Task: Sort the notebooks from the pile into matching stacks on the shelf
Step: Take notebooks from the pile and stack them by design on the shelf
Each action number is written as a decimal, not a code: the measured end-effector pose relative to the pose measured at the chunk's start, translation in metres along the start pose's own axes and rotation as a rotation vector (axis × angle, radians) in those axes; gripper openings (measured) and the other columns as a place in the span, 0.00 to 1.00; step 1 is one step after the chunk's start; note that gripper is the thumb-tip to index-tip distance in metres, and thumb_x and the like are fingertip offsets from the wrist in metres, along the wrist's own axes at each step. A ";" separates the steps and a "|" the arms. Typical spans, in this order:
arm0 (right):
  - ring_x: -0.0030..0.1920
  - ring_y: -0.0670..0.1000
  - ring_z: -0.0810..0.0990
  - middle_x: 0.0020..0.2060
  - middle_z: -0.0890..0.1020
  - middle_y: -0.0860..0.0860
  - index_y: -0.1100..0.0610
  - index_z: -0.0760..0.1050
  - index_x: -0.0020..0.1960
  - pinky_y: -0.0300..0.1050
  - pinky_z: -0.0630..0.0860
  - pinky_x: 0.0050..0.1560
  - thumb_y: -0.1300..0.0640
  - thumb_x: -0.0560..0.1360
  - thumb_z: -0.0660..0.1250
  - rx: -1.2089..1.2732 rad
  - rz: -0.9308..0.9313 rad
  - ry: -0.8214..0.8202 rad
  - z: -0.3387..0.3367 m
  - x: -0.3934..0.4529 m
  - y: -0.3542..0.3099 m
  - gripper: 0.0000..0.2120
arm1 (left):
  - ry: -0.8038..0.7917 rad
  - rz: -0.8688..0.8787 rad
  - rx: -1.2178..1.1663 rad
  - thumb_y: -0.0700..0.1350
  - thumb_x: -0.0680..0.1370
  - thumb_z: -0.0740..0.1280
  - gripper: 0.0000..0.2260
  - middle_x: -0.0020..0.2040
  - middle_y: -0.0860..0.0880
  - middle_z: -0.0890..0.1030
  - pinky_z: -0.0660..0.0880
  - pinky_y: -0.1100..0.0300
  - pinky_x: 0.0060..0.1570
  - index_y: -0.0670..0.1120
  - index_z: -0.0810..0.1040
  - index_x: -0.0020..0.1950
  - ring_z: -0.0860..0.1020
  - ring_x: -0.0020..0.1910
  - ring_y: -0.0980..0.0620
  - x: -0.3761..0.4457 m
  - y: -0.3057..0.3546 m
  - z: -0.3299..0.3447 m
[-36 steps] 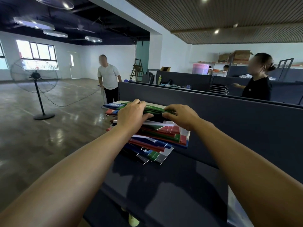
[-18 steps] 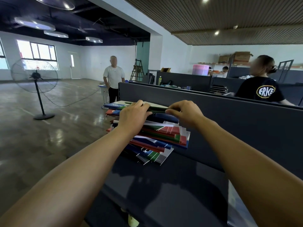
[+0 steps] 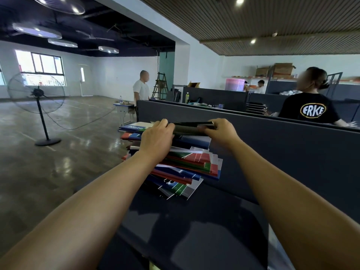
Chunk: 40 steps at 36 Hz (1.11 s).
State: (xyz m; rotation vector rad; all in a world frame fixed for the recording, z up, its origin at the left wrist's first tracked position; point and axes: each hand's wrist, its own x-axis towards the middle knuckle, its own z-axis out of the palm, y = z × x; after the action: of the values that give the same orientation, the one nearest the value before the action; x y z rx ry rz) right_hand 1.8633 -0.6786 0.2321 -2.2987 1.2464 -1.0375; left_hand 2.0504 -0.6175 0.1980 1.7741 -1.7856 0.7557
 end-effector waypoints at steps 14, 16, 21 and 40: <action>0.54 0.57 0.77 0.60 0.79 0.54 0.46 0.70 0.70 0.47 0.73 0.47 0.63 0.77 0.60 -0.431 -0.145 -0.086 0.008 -0.016 -0.022 0.24 | -0.123 0.073 0.161 0.42 0.82 0.57 0.13 0.57 0.47 0.79 0.73 0.52 0.48 0.50 0.74 0.64 0.78 0.56 0.44 0.004 0.017 -0.006; 0.56 0.57 0.77 0.62 0.78 0.53 0.45 0.65 0.72 0.45 0.70 0.45 0.60 0.79 0.60 -0.571 -0.200 -0.026 0.005 -0.024 -0.021 0.23 | -0.125 0.099 0.189 0.43 0.83 0.56 0.13 0.58 0.47 0.79 0.73 0.53 0.48 0.50 0.74 0.65 0.78 0.56 0.45 0.003 0.019 -0.009; 0.65 0.50 0.73 0.69 0.72 0.45 0.45 0.63 0.74 0.44 0.72 0.54 0.67 0.77 0.59 -0.602 -0.238 0.120 0.003 -0.046 -0.008 0.30 | -0.109 0.126 0.269 0.42 0.82 0.56 0.11 0.54 0.48 0.81 0.72 0.54 0.45 0.47 0.77 0.60 0.79 0.55 0.44 -0.005 0.036 -0.021; 0.69 0.50 0.71 0.68 0.73 0.48 0.50 0.69 0.71 0.44 0.70 0.60 0.66 0.75 0.62 -0.587 -0.089 0.384 -0.067 -0.171 0.007 0.27 | 0.195 0.515 0.057 0.37 0.60 0.79 0.09 0.29 0.49 0.80 0.74 0.60 0.28 0.45 0.81 0.35 0.80 0.28 0.48 -0.041 0.116 -0.054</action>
State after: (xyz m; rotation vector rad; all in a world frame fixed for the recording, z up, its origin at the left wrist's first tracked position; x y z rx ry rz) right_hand 1.7505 -0.5382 0.1979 -2.6775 1.8121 -1.3306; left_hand 1.9334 -0.5514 0.2048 1.2219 -2.1200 1.1441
